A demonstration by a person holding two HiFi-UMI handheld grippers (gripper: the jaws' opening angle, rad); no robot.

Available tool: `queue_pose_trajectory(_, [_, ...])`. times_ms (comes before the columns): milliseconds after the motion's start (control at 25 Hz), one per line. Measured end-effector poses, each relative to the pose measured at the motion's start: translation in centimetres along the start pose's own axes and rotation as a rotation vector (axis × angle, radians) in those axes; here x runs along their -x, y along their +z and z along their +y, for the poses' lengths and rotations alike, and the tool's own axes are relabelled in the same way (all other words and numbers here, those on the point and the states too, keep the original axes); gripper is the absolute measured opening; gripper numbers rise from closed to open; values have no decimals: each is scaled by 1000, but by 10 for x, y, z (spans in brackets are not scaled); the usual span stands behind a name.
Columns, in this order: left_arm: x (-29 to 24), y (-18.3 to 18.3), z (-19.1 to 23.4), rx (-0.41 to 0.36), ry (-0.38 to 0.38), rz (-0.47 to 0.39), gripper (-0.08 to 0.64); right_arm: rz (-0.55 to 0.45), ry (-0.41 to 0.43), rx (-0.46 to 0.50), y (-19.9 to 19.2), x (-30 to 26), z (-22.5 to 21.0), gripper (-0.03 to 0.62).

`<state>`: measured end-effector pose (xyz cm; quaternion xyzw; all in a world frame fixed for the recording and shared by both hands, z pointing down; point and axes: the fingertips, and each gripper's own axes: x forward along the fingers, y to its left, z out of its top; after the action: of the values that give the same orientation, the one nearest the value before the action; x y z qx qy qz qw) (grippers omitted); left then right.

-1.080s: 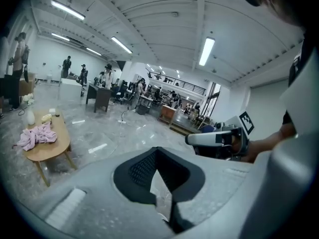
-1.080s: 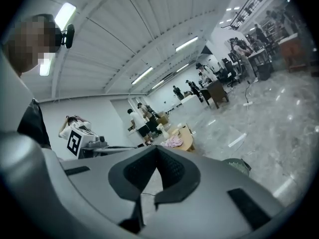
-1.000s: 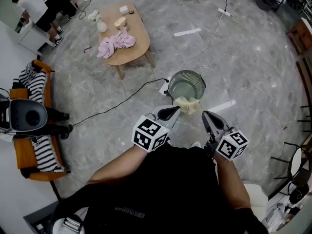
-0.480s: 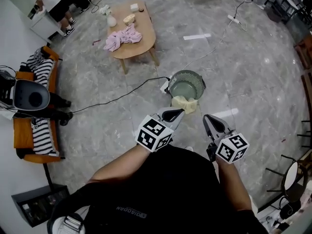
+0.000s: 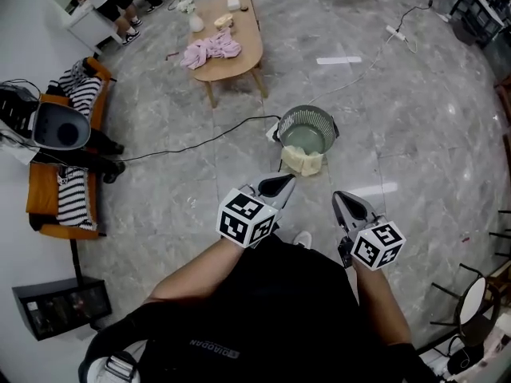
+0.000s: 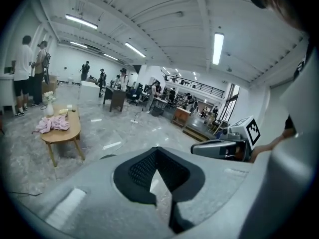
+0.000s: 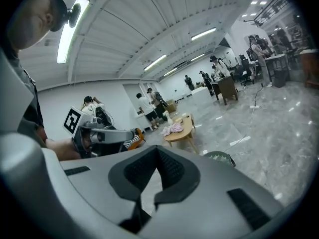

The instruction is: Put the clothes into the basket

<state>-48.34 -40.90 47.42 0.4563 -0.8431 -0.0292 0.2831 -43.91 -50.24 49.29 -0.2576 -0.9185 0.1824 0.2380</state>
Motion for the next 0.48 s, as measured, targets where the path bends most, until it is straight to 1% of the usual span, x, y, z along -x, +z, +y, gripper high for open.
queue_pose_trajectory(160, [10, -7, -11, -13, 51, -19, 0, 2, 31, -30, -12, 11, 1, 14])
queue_pose_trajectory(240, [15, -11, -12, -8, 63, -21, 0, 6, 38, -31, -15, 11, 3, 14])
queue_pose_trajectory(360, [22, -23, -13, -1, 56, 2, 0, 16, 33, -26, -19, 8, 10, 14])
queue_pose_trajectory(480, [25, -29, -11, -12, 37, 25, 0, 17, 17, -6, -19, 4, 19, 14])
